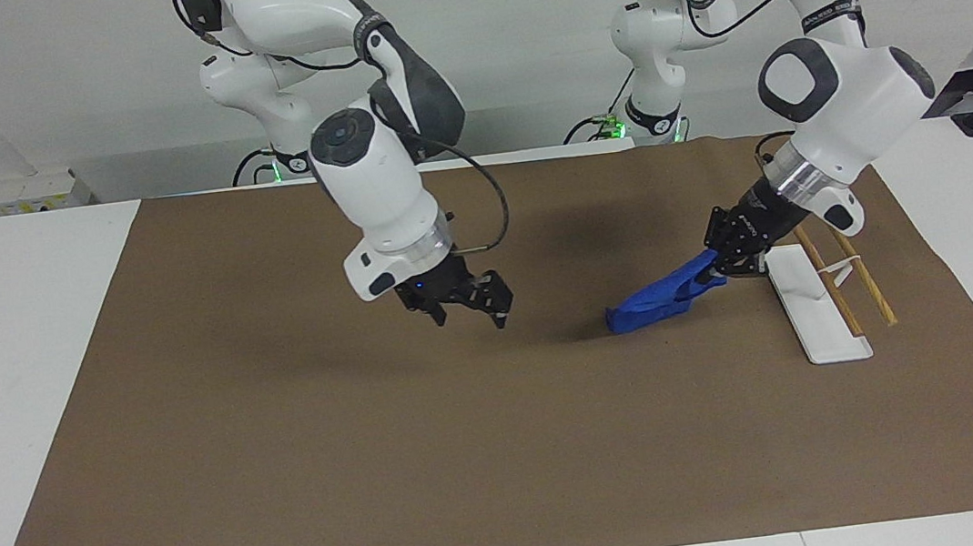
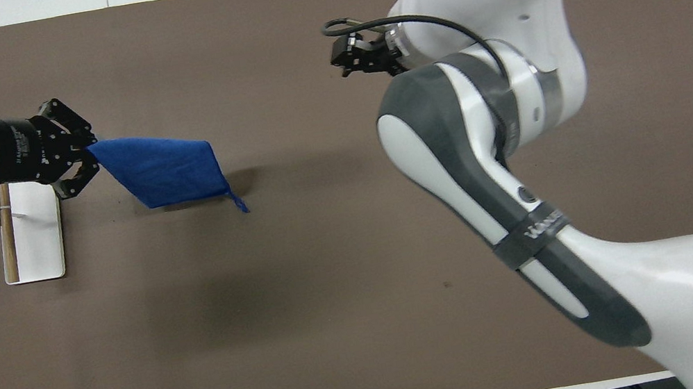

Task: Right arm passes towel to left arm to hang
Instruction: 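Open the right gripper and withdraw while the left gripper pulls the towel, then drape the towel over the white rack with the left gripper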

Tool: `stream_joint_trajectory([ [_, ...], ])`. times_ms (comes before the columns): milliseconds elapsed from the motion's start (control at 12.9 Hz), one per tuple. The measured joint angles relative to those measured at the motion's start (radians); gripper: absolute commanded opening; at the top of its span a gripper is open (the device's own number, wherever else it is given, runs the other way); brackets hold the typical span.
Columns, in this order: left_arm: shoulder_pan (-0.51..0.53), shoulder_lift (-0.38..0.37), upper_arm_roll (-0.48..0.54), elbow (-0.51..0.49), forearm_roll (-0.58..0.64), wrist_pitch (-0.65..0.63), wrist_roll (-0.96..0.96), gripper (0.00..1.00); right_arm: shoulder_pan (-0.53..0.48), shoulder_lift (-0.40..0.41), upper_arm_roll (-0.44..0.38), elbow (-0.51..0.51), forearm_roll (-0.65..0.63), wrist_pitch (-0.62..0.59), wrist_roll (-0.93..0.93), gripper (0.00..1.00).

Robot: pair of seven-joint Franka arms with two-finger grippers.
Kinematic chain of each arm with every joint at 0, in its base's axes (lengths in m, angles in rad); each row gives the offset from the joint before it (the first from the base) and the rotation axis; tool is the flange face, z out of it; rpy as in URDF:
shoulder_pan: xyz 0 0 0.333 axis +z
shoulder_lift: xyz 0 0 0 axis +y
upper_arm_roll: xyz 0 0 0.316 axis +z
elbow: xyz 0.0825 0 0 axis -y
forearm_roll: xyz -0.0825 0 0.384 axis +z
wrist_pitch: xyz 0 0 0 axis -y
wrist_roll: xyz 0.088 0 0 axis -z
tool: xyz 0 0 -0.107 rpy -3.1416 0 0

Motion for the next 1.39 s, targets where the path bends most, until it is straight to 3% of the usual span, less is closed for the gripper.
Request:
stream_joint_trajectory([
  [387, 0.017, 0.0, 0.159, 0.012, 0.002, -0.002, -0.048, 0.0, -0.244, -0.141, -0.006, 0.006, -0.16, -0.264, -0.311, 1.0],
  [773, 0.033, 0.006, 0.32, 0.079, 0.005, -0.003, -0.101, 0.0, -0.323, -0.25, -0.006, 0.072, -0.232, -0.505, -0.469, 1.0],
  [1160, 0.069, 0.035, 0.388, 0.127, 0.009, -0.006, 0.159, 0.0, -0.395, -0.278, -0.003, 0.143, -0.23, -0.676, -0.603, 1.0],
  [1392, 0.082, 0.046, 0.41, 0.121, 0.009, -0.006, 0.239, 0.02, -0.401, -0.336, -0.001, 0.106, -0.215, -0.703, -0.628, 1.0],
])
